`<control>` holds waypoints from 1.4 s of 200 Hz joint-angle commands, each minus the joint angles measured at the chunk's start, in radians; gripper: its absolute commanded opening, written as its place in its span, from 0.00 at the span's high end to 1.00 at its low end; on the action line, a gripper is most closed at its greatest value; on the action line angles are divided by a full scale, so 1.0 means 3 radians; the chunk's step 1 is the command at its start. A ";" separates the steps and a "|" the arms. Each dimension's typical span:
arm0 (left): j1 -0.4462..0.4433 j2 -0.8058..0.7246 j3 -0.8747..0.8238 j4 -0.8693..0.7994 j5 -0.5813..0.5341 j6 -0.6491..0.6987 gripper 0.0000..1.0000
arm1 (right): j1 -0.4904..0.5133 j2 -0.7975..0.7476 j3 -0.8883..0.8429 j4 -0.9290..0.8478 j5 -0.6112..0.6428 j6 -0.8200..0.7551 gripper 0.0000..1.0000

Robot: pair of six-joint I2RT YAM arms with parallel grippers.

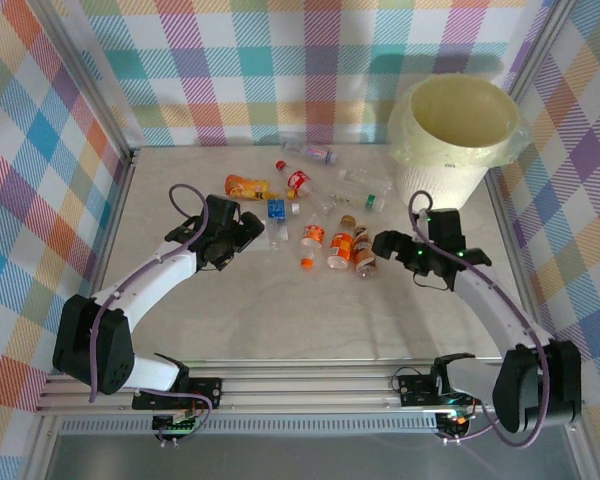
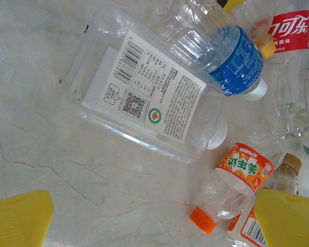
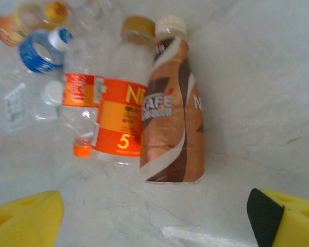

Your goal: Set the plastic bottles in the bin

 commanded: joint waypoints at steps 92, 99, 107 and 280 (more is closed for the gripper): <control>-0.0001 0.0000 0.0056 -0.0211 -0.0032 0.0030 0.00 | 0.0508 0.1258 0.0695 -0.0272 0.0352 -0.0345 0.21; 0.0000 0.0000 0.0050 -0.0210 -0.0031 0.0030 0.00 | 0.0536 0.1334 0.0735 -0.0274 0.0430 -0.0328 0.21; -0.0001 0.0004 0.0042 -0.0208 -0.0030 0.0026 0.00 | 0.0562 0.1430 0.0797 -0.0308 0.0533 -0.0306 0.23; -0.0061 -0.0162 -0.0111 0.0334 0.0439 0.0392 0.00 | 0.0708 0.1064 0.0803 -0.0315 0.1333 -0.0400 0.54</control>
